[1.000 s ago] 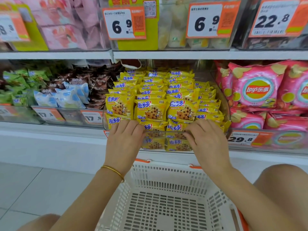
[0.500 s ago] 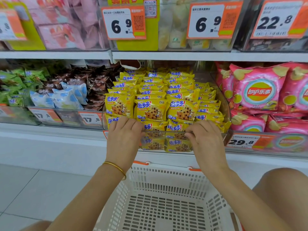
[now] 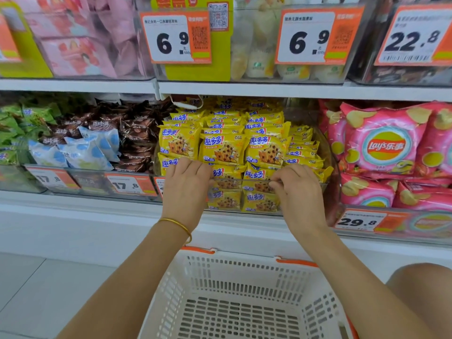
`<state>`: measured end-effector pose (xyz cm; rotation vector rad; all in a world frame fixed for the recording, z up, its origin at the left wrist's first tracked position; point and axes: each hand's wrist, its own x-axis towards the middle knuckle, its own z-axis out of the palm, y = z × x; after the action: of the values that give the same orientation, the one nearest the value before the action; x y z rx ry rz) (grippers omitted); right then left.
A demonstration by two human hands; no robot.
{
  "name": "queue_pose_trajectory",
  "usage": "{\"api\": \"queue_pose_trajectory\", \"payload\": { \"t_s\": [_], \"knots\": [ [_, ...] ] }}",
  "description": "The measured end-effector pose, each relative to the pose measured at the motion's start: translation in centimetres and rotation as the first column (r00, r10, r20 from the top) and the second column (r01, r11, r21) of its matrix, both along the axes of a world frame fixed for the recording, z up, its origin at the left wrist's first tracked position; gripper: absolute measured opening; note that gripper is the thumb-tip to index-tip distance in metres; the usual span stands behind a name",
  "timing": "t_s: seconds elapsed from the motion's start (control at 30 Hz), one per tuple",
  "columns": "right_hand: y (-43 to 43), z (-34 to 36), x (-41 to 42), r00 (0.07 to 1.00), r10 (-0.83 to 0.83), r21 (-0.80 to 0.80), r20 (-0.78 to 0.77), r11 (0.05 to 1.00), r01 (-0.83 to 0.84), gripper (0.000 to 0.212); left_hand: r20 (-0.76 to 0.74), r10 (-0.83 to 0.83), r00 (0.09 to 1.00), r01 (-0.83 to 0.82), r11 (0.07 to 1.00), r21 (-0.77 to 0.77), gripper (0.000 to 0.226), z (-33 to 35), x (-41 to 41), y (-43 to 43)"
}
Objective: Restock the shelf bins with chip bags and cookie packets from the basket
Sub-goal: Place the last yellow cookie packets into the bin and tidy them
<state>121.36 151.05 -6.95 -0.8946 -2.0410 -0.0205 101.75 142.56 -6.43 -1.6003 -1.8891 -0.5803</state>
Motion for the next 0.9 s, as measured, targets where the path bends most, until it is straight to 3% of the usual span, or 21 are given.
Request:
{"api": "queue_pose_trajectory", "payload": {
  "t_s": [0.2,0.7,0.8,0.9],
  "knots": [
    [0.8,-0.8,-0.4,1.000,-0.002,-0.020,0.007,1.000,0.002,0.017,0.018,0.026,1.000,-0.025,0.998,-0.066,0.023,-0.3,0.2,0.6],
    [0.6,-1.0,-0.2,1.000,0.013,-0.025,-0.005,1.000,-0.013,0.015,-0.027,0.008,1.000,-0.007,0.999,0.048,0.010,-1.2,-0.4,0.7],
    [0.4,-1.0,-0.2,1.000,0.029,-0.022,-0.001,0.999,-0.029,0.012,-0.037,0.005,0.999,-0.004,0.999,0.037,0.019,-1.4,-0.5,0.5],
    [0.4,-1.0,-0.4,1.000,0.020,-0.036,0.003,0.999,-0.020,0.015,-0.067,0.011,0.998,-0.009,1.000,0.023,0.012,-1.3,-0.6,0.5]
  ]
}}
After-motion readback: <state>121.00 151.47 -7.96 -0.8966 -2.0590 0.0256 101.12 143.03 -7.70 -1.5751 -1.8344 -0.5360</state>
